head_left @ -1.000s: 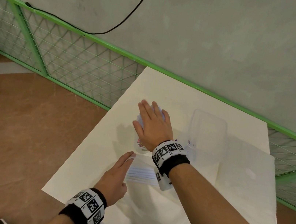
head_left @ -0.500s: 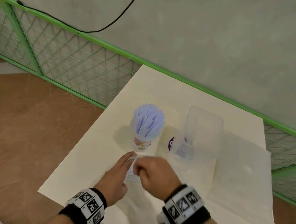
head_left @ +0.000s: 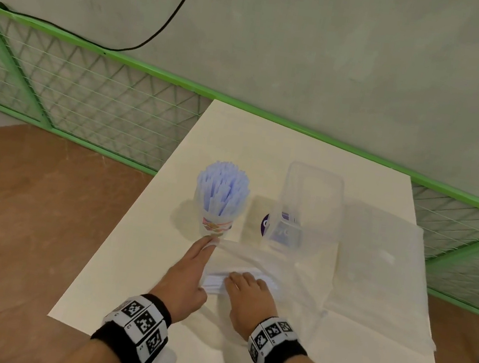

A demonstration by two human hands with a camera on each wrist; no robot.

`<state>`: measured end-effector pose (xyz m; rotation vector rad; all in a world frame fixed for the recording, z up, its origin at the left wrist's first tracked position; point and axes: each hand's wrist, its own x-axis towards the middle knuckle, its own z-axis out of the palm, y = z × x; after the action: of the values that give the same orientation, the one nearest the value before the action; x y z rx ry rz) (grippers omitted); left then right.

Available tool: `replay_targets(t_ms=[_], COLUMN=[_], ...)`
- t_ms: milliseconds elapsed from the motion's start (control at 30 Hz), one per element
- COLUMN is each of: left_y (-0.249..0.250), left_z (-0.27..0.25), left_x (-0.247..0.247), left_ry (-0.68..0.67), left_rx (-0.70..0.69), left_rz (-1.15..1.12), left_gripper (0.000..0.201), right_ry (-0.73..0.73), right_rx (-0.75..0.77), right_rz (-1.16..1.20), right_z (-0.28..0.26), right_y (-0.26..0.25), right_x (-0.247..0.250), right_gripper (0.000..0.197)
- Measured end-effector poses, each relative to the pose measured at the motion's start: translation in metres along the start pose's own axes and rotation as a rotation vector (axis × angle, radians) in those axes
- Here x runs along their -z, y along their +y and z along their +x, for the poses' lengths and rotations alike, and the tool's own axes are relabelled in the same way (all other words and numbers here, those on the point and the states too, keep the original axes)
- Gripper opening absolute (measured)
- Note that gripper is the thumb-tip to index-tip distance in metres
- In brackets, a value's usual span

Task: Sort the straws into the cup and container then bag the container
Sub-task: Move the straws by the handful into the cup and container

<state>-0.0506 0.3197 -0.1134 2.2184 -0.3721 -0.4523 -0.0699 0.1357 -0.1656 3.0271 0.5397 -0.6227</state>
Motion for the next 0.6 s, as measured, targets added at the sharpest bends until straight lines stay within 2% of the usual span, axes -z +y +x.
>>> replay_targets(t_ms=[133, 233, 400, 467, 600], left_y=[-0.002, -0.003, -0.002, 0.001, 0.003], left_z=[0.0, -0.002, -0.006, -0.008, -0.009], left_x=[0.002, 0.002, 0.001, 0.001, 0.004], left_ry=[0.011, 0.011, 0.016, 0.014, 0.019], left_rx=[0.032, 0.043, 0.056, 0.061, 0.065], left_rz=[0.003, 0.005, -0.009, -0.015, -0.013], left_gripper=[0.09, 0.091, 0.091, 0.092, 0.091], right_ry=[-0.009, 0.048, 0.014, -0.005, -0.058], right_rx=[0.016, 0.033, 0.003, -0.007, -0.035], right_rz=[-0.094, -0.088, 0.038, 0.01, -0.022], right_z=[0.005, 0.008, 0.022, 0.028, 0.033], right_y=[-0.004, -0.006, -0.005, -0.007, -0.015], right_x=[0.004, 0.004, 0.002, 0.003, 0.003], right_gripper=[0.037, 0.028, 0.068, 0.066, 0.047])
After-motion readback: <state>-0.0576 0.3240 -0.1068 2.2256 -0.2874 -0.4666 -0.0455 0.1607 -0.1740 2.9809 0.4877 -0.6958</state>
